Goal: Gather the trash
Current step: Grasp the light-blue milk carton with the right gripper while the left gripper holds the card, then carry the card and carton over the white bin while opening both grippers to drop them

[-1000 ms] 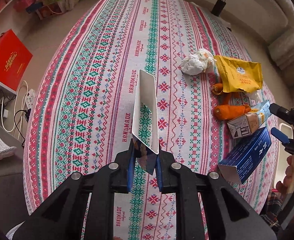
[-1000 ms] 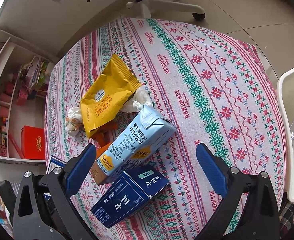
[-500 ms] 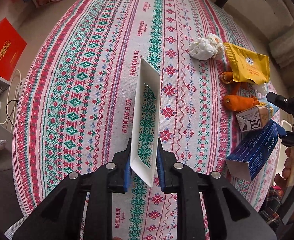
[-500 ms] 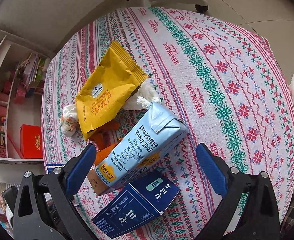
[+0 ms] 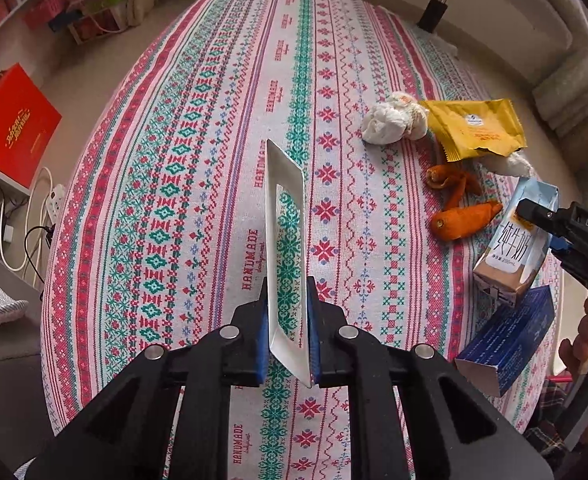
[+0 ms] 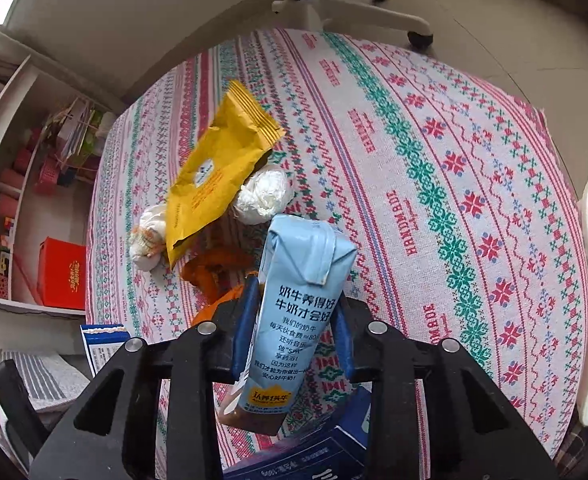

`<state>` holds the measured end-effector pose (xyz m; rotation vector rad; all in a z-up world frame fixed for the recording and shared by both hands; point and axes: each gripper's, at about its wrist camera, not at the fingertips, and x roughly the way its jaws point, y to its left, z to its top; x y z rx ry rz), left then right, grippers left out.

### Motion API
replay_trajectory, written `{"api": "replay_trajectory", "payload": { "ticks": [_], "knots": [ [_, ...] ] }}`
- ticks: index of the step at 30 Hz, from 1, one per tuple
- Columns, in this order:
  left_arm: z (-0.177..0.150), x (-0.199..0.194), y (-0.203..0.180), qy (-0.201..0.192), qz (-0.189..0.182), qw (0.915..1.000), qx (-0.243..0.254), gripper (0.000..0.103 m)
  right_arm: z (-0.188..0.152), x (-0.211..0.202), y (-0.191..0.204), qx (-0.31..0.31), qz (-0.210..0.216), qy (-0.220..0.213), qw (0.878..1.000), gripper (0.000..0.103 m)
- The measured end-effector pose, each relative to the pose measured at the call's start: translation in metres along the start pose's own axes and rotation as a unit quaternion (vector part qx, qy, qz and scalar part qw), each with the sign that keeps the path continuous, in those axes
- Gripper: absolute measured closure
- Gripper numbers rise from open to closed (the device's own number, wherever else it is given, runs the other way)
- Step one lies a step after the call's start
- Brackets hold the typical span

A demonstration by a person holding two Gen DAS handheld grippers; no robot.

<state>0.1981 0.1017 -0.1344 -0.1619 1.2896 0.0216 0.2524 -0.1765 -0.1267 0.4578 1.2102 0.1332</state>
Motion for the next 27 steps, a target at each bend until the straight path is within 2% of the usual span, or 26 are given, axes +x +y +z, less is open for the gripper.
{"api": "replay_trajectory", "payload": {
  "ticks": [5, 8, 15, 21, 27],
  "knots": [
    [0.006, -0.028, 0.0, -0.054, -0.022, 0.9983, -0.008, 0.088, -0.005, -0.035, 0.02, -0.056, 0.013, -0.043, 0.997, 0.073],
    [0.002, -0.046, -0.008, -0.094, -0.021, 0.9954, 0.001, 0.088, -0.009, -0.057, 0.028, -0.085, 0.015, -0.073, 0.994, 0.073],
    [-0.005, -0.085, -0.042, -0.19, 0.002, 0.9808, 0.043, 0.088, -0.025, -0.095, 0.037, -0.145, -0.012, -0.135, 0.98, 0.073],
    [-0.015, -0.104, -0.07, -0.242, 0.008, 0.9679, 0.068, 0.088, -0.035, -0.116, 0.035, -0.17, -0.037, -0.174, 0.969, 0.073],
    [-0.022, -0.112, -0.089, -0.262, 0.0, 0.9616, 0.082, 0.088, -0.042, -0.137, 0.028, -0.181, -0.053, -0.207, 0.96, 0.073]
  ]
}}
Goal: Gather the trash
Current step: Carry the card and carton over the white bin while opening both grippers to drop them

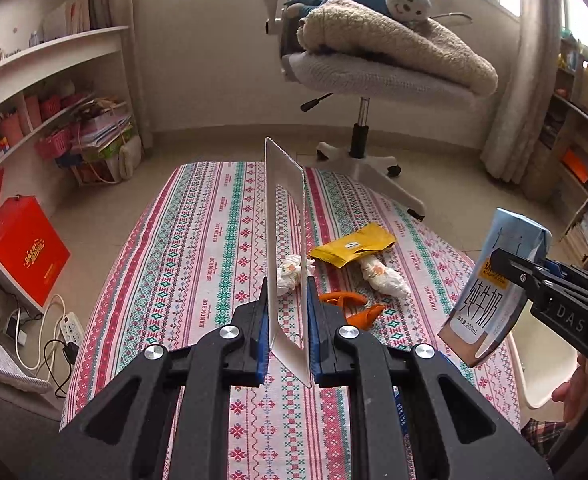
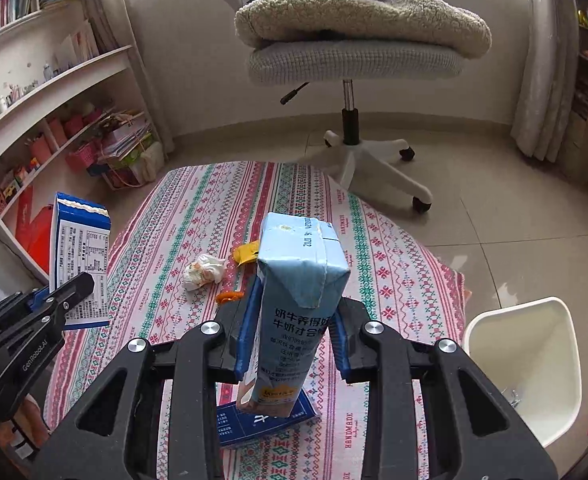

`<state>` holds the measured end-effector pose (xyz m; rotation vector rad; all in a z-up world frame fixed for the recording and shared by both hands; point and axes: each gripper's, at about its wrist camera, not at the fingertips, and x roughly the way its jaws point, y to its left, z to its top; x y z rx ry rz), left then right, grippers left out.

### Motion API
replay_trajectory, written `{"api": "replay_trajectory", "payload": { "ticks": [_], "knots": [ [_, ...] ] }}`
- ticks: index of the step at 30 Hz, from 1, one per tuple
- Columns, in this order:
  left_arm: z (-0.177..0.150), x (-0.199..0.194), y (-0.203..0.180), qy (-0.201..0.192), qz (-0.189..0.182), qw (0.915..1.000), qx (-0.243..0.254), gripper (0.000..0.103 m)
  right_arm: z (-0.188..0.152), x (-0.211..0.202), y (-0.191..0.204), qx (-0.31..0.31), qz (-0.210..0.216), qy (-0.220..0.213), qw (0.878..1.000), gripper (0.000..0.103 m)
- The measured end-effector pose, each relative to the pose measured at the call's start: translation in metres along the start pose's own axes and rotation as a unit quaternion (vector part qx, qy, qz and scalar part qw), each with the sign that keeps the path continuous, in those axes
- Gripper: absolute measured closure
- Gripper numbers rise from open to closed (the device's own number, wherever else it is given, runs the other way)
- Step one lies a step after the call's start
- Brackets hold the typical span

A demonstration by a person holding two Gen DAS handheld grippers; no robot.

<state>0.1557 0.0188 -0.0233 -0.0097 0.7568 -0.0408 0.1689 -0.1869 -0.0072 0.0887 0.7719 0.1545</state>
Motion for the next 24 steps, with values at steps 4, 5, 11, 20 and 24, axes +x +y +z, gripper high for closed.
{"api": "replay_trajectory", "payload": {
  "ticks": [4, 5, 11, 20, 24],
  "knots": [
    [-0.001, -0.003, -0.015, -0.007, -0.008, 0.9999, 0.006, 0.088, 0.0, -0.012, -0.011, -0.002, -0.016, -0.015, 1.0, 0.073],
    [-0.001, -0.003, -0.018, -0.008, -0.01, 0.9999, 0.007, 0.088, 0.0, -0.014, -0.014, -0.002, -0.02, -0.017, 1.0, 0.073],
    [-0.001, -0.004, -0.038, -0.015, -0.02, 0.9996, 0.015, 0.088, 0.0, -0.027, -0.037, 0.007, -0.044, -0.029, 0.999, 0.073],
    [-0.001, -0.005, -0.073, -0.018, -0.039, 0.9984, 0.035, 0.088, -0.005, -0.048, -0.076, 0.019, -0.093, -0.048, 0.994, 0.073],
    [-0.001, -0.006, -0.091, -0.019, -0.048, 0.9976, 0.047, 0.088, -0.008, -0.058, -0.096, 0.024, -0.123, -0.055, 0.991, 0.073]
  ]
}}
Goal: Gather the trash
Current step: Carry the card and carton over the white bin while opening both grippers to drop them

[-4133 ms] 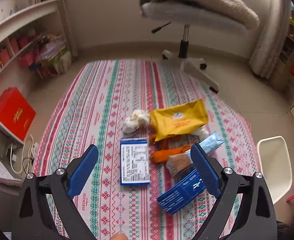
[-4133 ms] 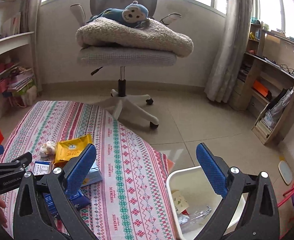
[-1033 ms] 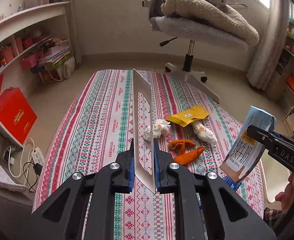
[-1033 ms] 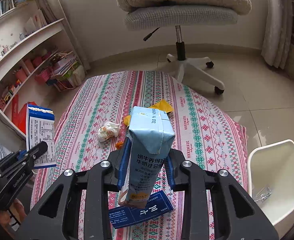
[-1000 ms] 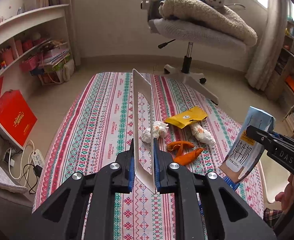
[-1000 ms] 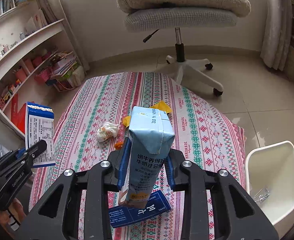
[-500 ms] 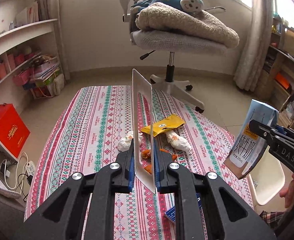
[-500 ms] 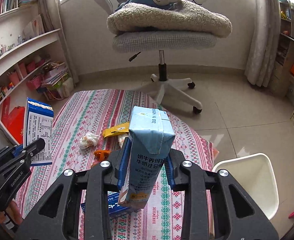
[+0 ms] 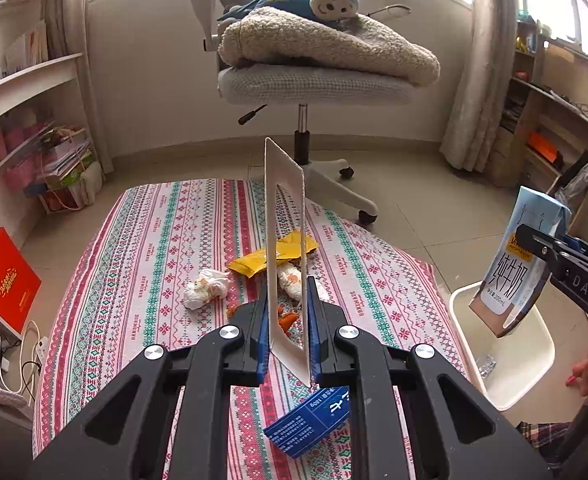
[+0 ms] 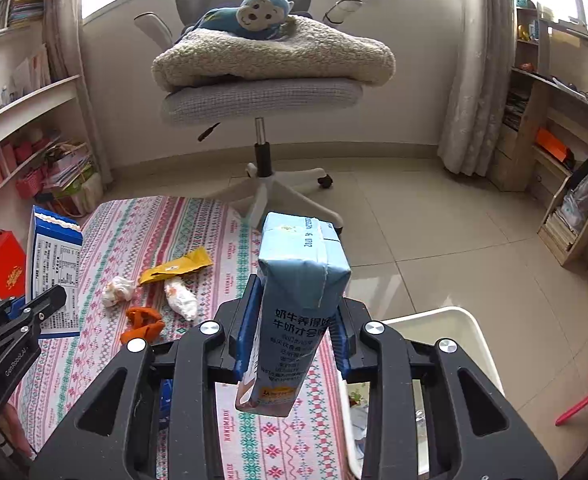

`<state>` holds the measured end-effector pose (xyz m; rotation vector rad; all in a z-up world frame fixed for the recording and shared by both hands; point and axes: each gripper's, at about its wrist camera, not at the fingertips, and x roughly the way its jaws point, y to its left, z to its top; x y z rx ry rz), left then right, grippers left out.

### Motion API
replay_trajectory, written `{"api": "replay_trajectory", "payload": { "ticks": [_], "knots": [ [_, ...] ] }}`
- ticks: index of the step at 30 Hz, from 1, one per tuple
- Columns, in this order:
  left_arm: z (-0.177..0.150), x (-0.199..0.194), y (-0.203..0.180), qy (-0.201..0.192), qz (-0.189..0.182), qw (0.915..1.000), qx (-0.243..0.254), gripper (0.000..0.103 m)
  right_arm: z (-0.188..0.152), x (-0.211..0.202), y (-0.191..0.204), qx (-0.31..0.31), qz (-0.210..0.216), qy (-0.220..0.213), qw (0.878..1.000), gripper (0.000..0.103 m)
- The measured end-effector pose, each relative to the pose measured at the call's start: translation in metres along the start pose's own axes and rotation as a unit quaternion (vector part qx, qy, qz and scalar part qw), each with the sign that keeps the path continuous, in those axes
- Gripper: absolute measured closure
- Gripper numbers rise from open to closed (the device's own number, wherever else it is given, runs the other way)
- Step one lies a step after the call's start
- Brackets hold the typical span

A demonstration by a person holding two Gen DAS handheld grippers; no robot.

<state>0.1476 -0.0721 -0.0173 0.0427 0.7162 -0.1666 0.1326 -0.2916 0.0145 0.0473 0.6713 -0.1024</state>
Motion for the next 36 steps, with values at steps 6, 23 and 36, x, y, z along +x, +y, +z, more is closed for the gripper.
{"api": "replay_trajectory", "payload": {
  "ticks": [6, 23, 36],
  "knots": [
    [0.003, -0.002, -0.026, -0.006, -0.014, 0.9997, 0.017, 0.088, -0.003, -0.007, -0.036, 0.021, -0.039, 0.002, 0.999, 0.073],
    [0.0, 0.011, -0.137, 0.017, -0.091, 0.9934, 0.068, 0.088, -0.014, -0.039, -0.157, 0.11, -0.166, -0.03, 0.98, 0.012],
    [0.006, 0.041, -0.233, 0.102, -0.175, 0.9776, 0.059, 0.066, -0.015, -0.067, -0.227, 0.205, -0.181, -0.068, 0.959, 0.008]
  ]
}}
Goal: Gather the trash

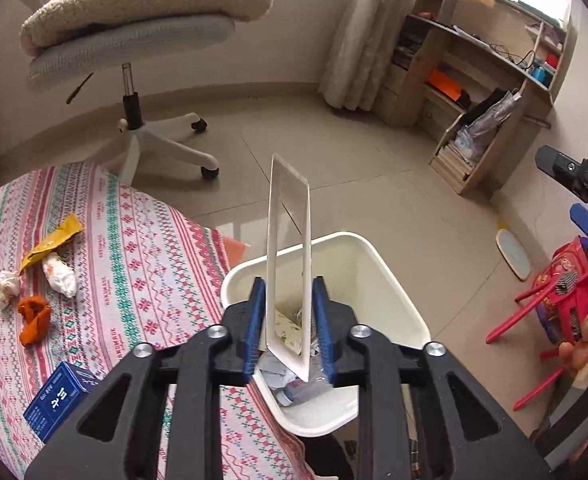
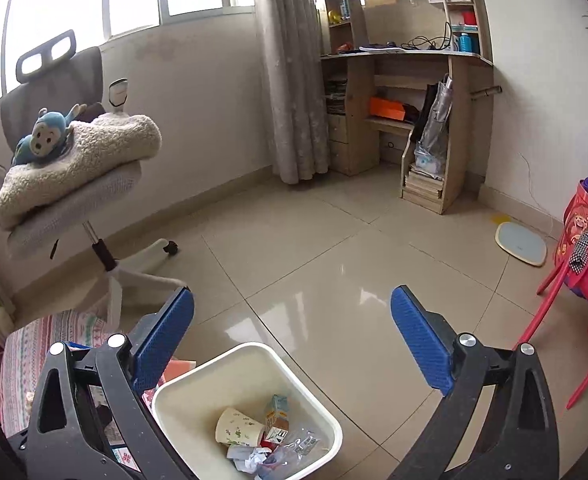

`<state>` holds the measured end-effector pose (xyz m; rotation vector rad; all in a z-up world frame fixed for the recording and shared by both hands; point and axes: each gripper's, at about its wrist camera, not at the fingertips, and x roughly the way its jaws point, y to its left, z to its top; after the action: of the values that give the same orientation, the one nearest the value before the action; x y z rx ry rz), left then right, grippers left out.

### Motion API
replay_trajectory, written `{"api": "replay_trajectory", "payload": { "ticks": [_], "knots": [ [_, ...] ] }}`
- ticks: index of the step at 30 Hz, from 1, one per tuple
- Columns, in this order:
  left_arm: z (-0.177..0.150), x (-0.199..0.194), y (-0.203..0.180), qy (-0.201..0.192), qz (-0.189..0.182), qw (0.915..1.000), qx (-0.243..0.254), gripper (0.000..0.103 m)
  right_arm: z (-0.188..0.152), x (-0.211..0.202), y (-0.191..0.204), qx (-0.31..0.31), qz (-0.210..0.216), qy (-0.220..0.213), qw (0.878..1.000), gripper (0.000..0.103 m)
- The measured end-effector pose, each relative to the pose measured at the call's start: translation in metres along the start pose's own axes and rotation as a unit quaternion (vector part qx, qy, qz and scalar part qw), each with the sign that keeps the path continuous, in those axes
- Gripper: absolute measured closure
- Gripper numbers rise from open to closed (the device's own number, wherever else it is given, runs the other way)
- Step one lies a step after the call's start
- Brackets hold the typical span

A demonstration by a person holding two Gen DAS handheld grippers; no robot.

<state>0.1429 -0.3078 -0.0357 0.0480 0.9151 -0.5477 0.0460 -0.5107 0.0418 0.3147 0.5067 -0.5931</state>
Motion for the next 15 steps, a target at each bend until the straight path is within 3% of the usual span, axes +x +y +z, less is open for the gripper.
{"api": "replay_trajectory", "payload": {
  "ticks": [1, 2, 6, 9, 11, 15],
  "knots": [
    [0.0, 0.0, -0.001, 0.0, 0.0, 1.0, 0.0, 0.05, 0.0, 0.0, -0.001, 0.001, 0.0, 0.001, 1.0, 0.008],
    [-0.002, -0.001, -0.001, -0.004, 0.005, 1.0, 0.004, 0.043, -0.001, 0.0, -0.001, 0.002, 0.002, 0.002, 1.0, 0.008],
    [-0.015, -0.005, 0.006, -0.003, 0.046, 0.9979, 0.044, 0.034, -0.005, 0.001, 0.01, -0.015, 0.023, 0.013, 1.0, 0.008],
    [-0.027, -0.007, 0.027, 0.024, 0.084, 0.9937, 0.071, 0.028, -0.009, 0.001, 0.027, -0.04, 0.046, 0.026, 0.998, 0.007],
    [-0.037, -0.001, 0.047, 0.074, 0.12, 0.9842, 0.106, 0.022, -0.012, -0.001, 0.039, -0.059, 0.055, 0.028, 0.996, 0.007],
    [-0.063, 0.019, 0.095, 0.185, 0.188, 0.9513, 0.16, 0.022, -0.018, -0.005, 0.062, -0.086, 0.069, 0.031, 0.993, 0.007]
  ]
}}
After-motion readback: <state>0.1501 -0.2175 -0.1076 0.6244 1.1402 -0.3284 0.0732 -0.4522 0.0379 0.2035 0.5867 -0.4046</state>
